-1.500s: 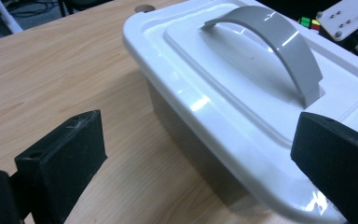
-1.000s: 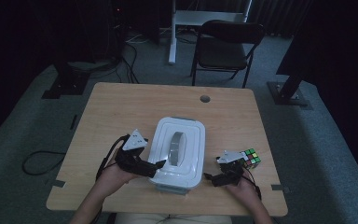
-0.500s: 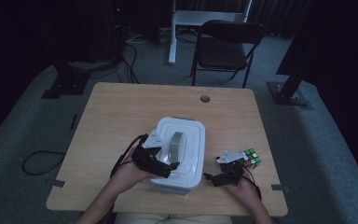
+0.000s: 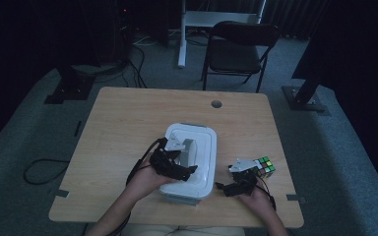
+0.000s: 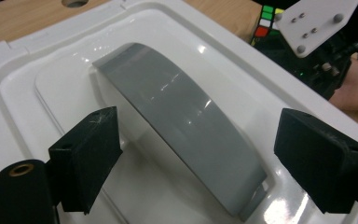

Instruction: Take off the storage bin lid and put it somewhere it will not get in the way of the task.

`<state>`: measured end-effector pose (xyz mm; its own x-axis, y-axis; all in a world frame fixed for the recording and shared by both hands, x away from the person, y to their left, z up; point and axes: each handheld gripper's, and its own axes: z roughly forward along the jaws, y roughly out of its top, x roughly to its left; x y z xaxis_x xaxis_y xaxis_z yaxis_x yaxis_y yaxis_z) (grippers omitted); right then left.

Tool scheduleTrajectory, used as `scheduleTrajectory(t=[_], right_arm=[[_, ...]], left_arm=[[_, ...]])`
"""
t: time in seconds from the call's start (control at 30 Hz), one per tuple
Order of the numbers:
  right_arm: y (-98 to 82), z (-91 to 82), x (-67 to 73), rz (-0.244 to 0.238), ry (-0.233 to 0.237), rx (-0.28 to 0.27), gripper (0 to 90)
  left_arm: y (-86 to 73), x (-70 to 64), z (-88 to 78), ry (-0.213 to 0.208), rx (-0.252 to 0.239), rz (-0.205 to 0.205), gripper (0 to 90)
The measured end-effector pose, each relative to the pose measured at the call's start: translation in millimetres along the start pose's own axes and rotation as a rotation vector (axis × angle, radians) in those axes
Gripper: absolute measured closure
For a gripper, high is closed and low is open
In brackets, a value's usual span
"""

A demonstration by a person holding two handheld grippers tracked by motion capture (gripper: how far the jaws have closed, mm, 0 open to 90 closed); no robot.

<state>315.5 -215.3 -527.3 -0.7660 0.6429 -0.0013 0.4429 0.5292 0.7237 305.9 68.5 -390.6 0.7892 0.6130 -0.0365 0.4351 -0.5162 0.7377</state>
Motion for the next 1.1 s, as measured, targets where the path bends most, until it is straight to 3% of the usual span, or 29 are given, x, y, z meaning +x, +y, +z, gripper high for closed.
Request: scheduleTrajectory(t=[0.37,0.43,0.53,0.7,1.1], right_arm=[[0.0,0.0,0.0,0.000,0.000,0.000,13.1],[0.0,0.0,0.0,0.000,0.000,0.000,13.1],[0.0,0.0,0.0,0.000,0.000,0.000,13.1],[0.0,0.0,0.0,0.000,-0.001,0.000,13.2],[0.1,0.0,0.0,-0.001,0.000,-0.001,13.2]], left_arm=[[-1.9,-2.3,0.4,0.038,-0.011,0.014,30.7],[-1.8,-3.4,2.0,0.005,-0.003,0.011,39.5],[-1.4,-4.8,2.0,0.006,-0.001,0.014,43.0],[-2.1,-0.1,0.4,-0.033,-0.020,-0.038,46.9],[1.3,0.5,-20.4,-0.108,-0.122,-0.056,59.4]])
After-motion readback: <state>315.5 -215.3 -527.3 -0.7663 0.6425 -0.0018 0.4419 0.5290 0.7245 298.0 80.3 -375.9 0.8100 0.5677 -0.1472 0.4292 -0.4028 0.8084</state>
